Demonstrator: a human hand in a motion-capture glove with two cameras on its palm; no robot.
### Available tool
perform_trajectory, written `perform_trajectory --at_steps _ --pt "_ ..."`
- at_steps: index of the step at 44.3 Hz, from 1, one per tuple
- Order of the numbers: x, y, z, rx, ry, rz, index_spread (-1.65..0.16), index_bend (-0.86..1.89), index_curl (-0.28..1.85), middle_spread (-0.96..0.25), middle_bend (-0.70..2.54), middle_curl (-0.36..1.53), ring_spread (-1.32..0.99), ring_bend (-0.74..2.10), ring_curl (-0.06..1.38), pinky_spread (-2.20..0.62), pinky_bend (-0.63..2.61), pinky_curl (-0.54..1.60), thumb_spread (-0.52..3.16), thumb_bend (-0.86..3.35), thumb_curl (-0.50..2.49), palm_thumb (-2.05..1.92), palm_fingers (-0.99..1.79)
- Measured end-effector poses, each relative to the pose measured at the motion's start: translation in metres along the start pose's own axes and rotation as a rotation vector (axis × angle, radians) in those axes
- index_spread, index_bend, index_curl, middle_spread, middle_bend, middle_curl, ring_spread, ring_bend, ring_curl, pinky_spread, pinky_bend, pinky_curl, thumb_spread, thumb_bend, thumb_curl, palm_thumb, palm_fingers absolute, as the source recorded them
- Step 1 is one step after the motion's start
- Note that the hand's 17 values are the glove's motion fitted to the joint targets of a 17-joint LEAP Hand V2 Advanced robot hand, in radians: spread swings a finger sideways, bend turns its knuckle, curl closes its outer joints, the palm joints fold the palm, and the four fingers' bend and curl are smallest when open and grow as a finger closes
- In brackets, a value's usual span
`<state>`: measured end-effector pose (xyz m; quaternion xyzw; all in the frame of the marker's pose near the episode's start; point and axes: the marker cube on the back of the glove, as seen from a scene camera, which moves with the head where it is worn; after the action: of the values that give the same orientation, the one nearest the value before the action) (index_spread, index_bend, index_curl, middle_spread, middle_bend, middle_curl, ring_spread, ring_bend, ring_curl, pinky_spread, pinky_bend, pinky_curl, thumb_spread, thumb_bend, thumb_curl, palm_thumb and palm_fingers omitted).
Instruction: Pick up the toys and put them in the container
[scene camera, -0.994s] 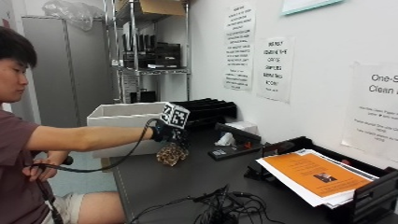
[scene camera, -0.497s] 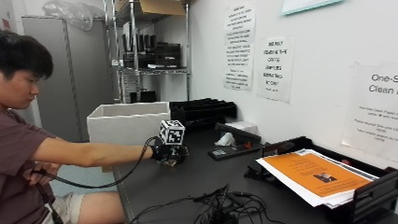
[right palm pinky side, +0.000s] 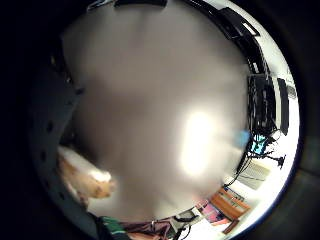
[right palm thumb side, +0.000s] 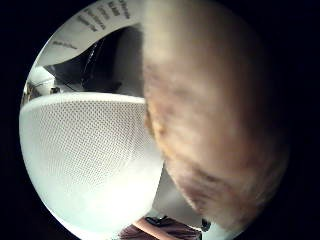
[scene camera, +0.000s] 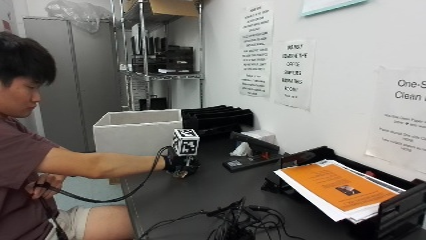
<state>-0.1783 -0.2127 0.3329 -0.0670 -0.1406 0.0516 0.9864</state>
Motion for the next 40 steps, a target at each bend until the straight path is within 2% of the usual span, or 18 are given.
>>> perform_trajectory --at_steps 20,31,40 --pt "0.001 -0.004 -0.001 0.017 0.000 -0.025 -0.27 0.94 0.45 -0.27 1.15 0.92 -0.40 1.41 0.72 -0.41 1.23 0.63 1.06 0.08 0.69 0.68 0.69" --pt "0.001 -0.002 -0.001 0.029 0.004 -0.017 -0.29 1.04 0.58 -0.25 1.24 0.98 -0.41 1.49 0.77 -0.42 1.29 0.70 1.01 0.07 0.76 0.69 0.58" --pt "0.009 0.004 -0.020 -0.049 -0.006 -0.006 -0.28 1.07 0.68 -0.23 1.29 1.00 -0.40 1.56 0.80 -0.43 1.33 0.76 1.03 0.06 0.79 0.71 0.51"
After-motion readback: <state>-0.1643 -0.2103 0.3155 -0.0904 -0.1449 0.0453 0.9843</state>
